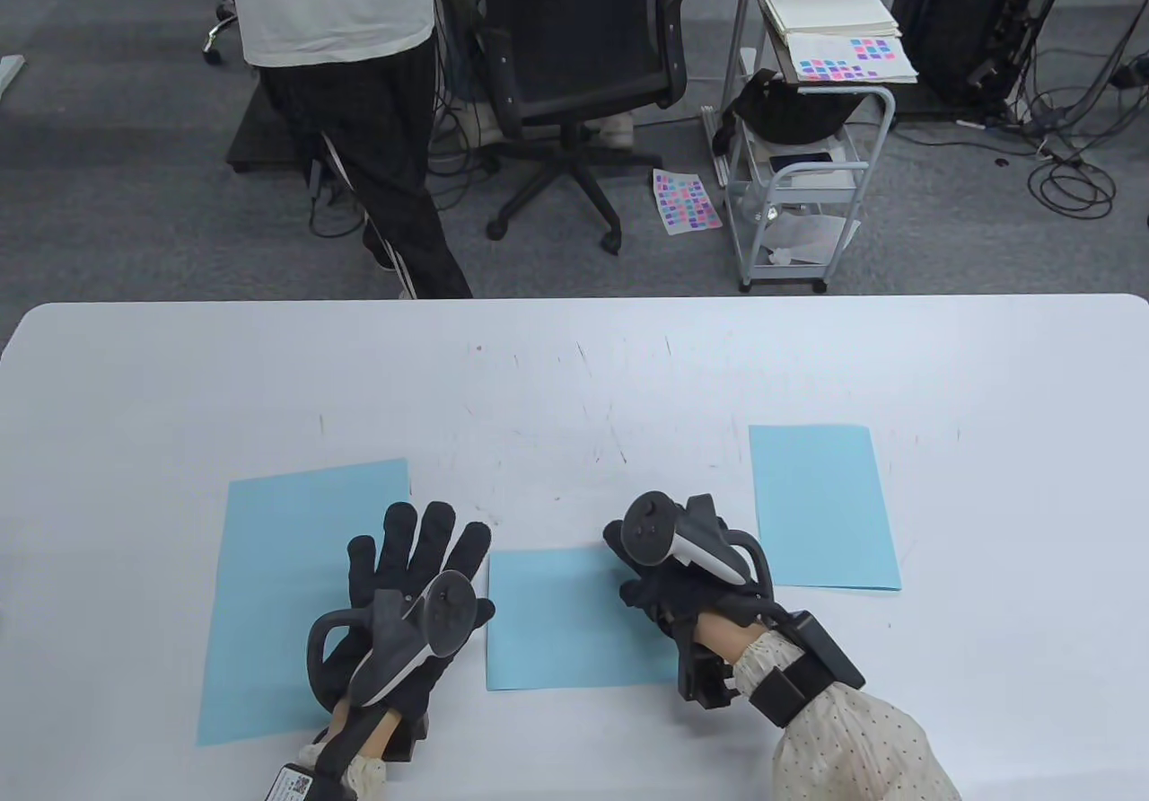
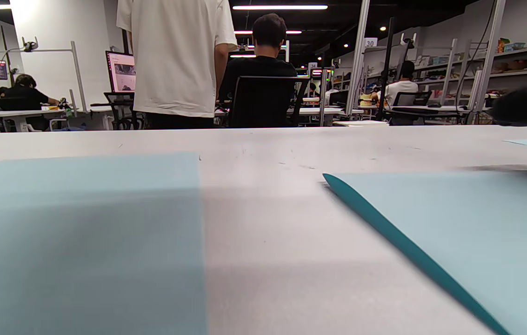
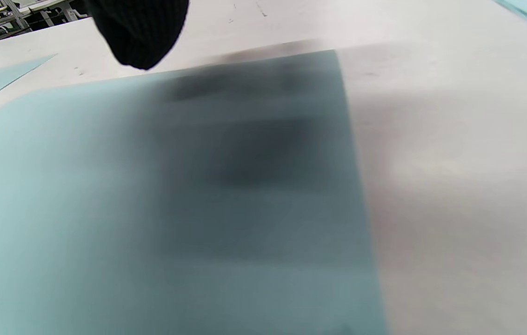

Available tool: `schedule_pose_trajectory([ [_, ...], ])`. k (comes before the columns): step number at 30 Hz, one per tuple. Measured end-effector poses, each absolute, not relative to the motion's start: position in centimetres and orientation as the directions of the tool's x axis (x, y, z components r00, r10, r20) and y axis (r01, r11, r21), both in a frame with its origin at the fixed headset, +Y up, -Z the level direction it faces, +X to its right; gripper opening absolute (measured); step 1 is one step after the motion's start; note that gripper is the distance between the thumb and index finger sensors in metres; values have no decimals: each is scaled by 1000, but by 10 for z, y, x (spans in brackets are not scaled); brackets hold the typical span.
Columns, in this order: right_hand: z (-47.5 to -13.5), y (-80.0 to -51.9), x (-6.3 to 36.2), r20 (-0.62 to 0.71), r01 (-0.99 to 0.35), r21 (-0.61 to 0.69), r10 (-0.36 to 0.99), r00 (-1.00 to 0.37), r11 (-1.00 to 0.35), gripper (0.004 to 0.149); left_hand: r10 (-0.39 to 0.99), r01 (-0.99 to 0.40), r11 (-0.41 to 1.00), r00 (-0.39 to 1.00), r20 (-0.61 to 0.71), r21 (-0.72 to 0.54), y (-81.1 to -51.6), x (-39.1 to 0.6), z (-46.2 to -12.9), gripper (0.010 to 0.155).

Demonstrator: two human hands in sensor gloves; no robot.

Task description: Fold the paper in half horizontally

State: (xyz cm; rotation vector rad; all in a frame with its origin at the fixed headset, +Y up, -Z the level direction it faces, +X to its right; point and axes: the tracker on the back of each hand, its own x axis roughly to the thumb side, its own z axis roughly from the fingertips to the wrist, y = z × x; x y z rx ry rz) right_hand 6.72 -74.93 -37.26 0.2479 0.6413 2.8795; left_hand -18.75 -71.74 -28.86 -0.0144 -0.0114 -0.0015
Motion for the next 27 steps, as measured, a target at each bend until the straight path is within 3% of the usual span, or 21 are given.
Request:
schedule_pose_trajectory([
  [8,-388,-764,43,173,57,522,40,-984,-851,86,16,-16,999,1000,3,-32,-718,-194,-292,76],
  [23,-406,-763,40,190,73,575,46,-981,-815,87,20,-20,998,1000,1,-56,-716,-195,-291,77],
  [27,-407,-763,44,180,65,542,40,-983,-838,81,25,-25,998,1000,-2,-56,-716,-197,-292,77],
])
